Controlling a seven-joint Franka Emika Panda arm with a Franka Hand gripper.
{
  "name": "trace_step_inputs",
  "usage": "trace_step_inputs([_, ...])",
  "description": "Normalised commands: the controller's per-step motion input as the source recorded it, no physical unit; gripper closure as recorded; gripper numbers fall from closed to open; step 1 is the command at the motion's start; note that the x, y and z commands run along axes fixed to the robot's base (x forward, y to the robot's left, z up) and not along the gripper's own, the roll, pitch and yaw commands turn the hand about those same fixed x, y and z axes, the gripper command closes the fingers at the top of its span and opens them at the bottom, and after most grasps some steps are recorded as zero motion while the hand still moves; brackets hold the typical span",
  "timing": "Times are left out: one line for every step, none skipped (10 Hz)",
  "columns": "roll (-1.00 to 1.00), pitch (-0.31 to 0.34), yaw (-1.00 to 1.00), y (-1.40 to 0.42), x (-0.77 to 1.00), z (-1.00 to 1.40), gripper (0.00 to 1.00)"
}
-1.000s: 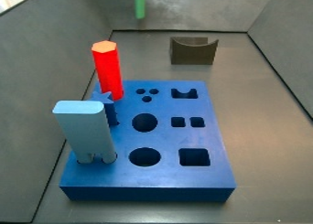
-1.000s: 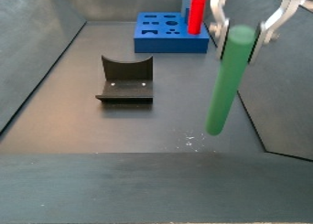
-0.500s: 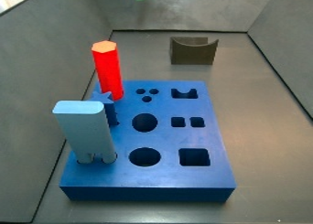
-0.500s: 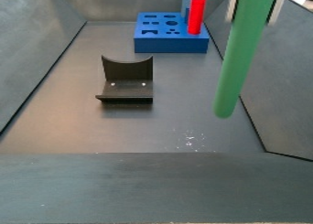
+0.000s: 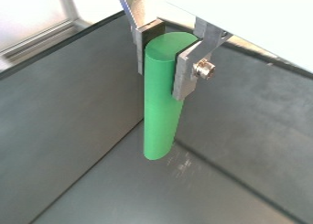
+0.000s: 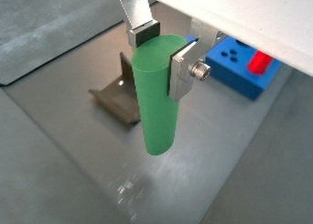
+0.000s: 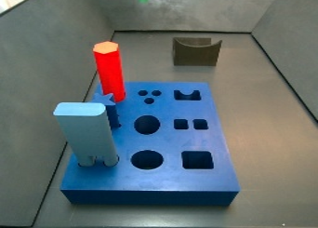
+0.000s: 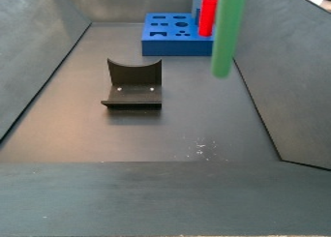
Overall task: Pick up the oval object. Move up. Move to above the board. Insert the oval object.
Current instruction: Move to above the board.
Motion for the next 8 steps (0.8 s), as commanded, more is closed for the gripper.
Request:
trace_step_inputs([0.07,-0.003,0.11,-1.0,0.1,0.13,1.0])
trace_step_inputs([0.06,0.005,0.08,-1.0,0.1,0.13,1.0])
trace_step_inputs([0.05,0.006,0.03,-1.0,0.1,0.13,1.0])
trace_step_inputs([0.03,0.002,0.02,-1.0,0.1,0.13,1.0])
trace_step_inputs([0.01,0.003,0.02,-1.0,0.09,0.13,1.0])
trace_step_inputs([0.0,0.009,0.01,-1.0,0.09,0.13,1.0])
trace_step_inputs([0.0,0.02,0.01,-1.0,0.1,0.14,1.0])
trace_step_inputs([0.0,0.036,0.01,-1.0,0.1,0.14,1.0])
